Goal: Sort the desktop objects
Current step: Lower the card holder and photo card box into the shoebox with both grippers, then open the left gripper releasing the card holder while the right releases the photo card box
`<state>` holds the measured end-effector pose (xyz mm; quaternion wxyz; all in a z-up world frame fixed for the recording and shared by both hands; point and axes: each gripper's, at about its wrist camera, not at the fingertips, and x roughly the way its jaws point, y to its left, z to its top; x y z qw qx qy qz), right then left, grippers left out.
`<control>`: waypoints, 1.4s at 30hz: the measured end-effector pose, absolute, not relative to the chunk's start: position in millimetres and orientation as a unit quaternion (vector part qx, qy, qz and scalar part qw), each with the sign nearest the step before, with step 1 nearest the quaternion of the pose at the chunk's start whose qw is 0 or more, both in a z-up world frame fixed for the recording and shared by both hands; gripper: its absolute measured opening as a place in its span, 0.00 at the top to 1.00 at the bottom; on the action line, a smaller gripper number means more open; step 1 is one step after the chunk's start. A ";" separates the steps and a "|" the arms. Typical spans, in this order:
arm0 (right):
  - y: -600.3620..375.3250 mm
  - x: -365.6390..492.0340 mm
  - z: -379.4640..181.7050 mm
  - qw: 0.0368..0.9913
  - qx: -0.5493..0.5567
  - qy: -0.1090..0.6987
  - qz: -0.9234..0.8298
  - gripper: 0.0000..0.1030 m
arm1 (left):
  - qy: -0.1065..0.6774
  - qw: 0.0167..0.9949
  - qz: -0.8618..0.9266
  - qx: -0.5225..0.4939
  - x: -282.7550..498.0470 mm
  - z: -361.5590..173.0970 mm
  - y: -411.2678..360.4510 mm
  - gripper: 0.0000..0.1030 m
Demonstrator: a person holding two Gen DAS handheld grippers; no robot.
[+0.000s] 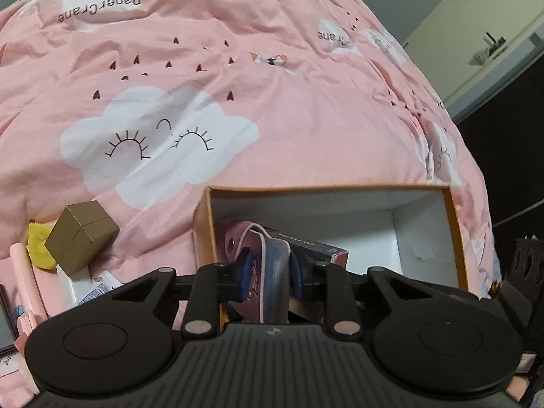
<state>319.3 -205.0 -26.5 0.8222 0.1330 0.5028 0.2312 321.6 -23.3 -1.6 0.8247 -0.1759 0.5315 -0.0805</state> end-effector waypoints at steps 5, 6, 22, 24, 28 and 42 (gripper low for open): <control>-194.4 329.8 -35.2 0.806 0.144 0.530 0.222 0.75 | 0.519 0.829 -0.070 -0.197 324.5 -3.0 -12.0 0.74; -191.4 330.2 -36.1 0.806 0.140 0.531 0.223 0.74 | 0.518 0.828 -0.069 -0.202 325.3 -3.0 -9.7 0.74; -178.8 341.9 -37.1 0.803 0.176 0.529 0.210 0.67 | 0.450 0.857 -0.058 -0.245 271.5 14.4 40.4 0.69; -181.6 339.4 -35.0 0.803 0.186 0.523 0.216 0.67 | 0.449 0.854 -0.049 -0.259 263.1 7.7 49.5 0.69; -185.9 332.5 -26.2 0.813 0.167 0.505 0.237 0.60 | 0.452 0.851 -0.031 -0.265 249.5 -5.7 61.9 0.69; -137.0 296.4 -35.7 0.802 -0.140 0.485 0.320 0.50 | 0.480 0.830 -0.021 -0.285 220.9 -37.7 75.2 0.69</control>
